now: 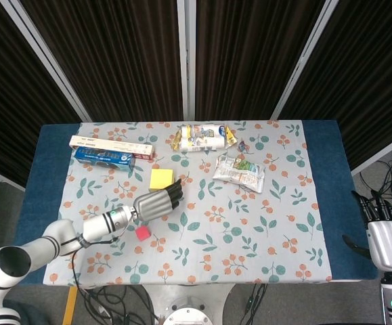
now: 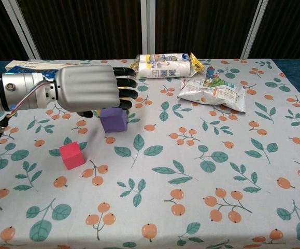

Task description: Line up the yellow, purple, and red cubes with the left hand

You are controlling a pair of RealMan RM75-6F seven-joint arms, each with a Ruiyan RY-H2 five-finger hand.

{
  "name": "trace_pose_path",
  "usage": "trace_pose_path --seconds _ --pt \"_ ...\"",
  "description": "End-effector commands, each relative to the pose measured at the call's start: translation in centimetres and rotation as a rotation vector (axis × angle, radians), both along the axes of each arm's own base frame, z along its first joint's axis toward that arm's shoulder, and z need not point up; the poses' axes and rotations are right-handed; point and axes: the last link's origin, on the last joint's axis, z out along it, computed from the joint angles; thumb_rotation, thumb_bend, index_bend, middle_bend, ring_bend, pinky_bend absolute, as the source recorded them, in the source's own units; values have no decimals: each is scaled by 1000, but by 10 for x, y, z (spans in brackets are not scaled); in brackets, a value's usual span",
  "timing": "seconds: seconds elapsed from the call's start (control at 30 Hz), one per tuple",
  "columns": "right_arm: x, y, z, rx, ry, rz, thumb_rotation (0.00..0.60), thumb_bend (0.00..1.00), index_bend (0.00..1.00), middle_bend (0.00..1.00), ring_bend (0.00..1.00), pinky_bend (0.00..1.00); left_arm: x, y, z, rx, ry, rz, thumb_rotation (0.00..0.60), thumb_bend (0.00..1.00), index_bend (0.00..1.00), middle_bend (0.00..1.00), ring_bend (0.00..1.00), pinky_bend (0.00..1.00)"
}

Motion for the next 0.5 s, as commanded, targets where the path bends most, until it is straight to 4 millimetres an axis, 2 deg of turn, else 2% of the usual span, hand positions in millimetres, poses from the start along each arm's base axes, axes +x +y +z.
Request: trace_pose_path --seconds 0.03,0.33,0.5 --pt "0 0 0 0 -1 0 600 72 78 185 20 137 1 -1 5 5 -18 29 600 103 389 322 194 148" --pt "0 0 0 -2 -4 8 600 73 78 185 20 137 1 -19 18 -36 -130 112 600 93 368 306 188 148" --pt "1 0 -2 2 -9 12 600 73 78 185 20 137 9 -28 10 -66 -126 127 600 103 363 301 180 148"
